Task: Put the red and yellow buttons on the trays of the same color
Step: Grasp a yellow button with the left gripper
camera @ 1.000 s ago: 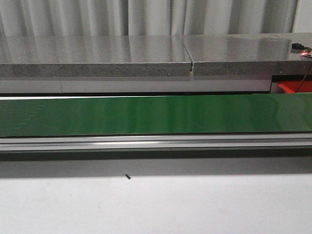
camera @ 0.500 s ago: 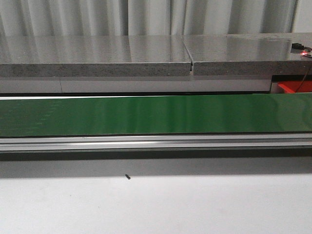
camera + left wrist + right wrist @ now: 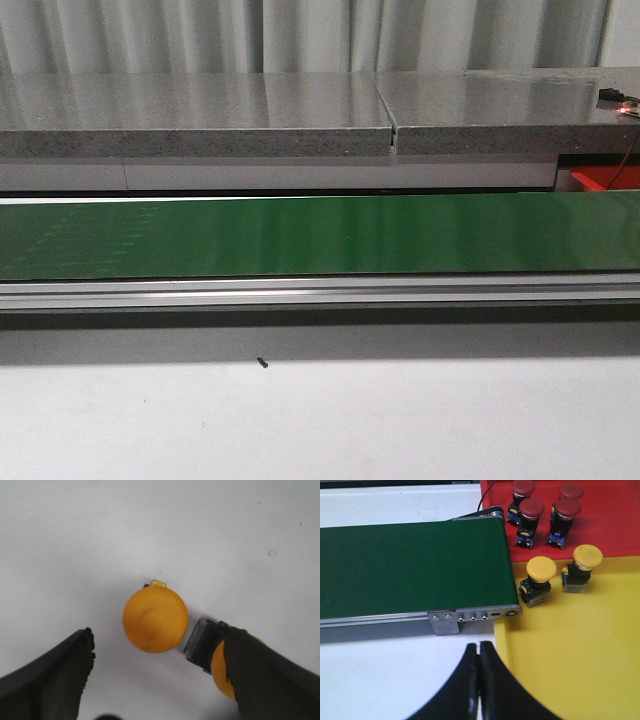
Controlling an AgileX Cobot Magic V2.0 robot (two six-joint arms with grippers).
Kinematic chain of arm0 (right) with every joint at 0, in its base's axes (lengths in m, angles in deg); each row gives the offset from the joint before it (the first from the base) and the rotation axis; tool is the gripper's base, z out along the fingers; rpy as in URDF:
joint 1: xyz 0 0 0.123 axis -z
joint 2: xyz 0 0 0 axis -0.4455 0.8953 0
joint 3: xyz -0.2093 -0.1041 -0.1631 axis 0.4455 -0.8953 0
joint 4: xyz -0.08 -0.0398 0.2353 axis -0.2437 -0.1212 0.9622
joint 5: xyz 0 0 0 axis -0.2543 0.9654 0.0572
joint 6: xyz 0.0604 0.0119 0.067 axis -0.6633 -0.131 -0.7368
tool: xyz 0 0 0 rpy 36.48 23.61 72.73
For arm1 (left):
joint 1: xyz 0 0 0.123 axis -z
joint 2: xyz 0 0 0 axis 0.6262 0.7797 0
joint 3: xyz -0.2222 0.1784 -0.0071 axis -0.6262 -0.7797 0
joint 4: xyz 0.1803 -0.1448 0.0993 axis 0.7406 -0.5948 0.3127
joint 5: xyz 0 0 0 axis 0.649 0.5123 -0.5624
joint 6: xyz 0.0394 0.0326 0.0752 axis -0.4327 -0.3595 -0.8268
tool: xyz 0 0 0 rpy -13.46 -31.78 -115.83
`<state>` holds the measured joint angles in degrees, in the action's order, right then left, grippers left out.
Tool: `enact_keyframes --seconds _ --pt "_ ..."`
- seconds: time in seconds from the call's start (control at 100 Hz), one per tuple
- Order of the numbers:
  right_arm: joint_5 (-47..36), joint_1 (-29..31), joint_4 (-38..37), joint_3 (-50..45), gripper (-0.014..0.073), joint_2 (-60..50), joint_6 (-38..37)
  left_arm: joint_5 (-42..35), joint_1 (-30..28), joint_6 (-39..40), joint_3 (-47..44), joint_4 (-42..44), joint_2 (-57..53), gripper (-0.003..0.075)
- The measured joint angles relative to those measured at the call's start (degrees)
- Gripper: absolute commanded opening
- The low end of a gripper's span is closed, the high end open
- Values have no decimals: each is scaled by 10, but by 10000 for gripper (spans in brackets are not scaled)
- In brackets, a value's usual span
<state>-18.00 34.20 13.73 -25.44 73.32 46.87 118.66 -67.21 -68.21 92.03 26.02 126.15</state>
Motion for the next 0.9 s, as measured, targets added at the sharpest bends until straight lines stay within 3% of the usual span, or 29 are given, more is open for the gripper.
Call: enact_keyframes --seconds 0.38,0.7,0.9 --pt "0 0 0 0 -92 0 0 -33 -1 0 1 1 35 505" --pt "1 0 0 0 -92 0 0 -47 -3 0 3 0 45 257" --pt "1 0 0 0 -92 0 0 -49 -3 0 3 0 45 228"
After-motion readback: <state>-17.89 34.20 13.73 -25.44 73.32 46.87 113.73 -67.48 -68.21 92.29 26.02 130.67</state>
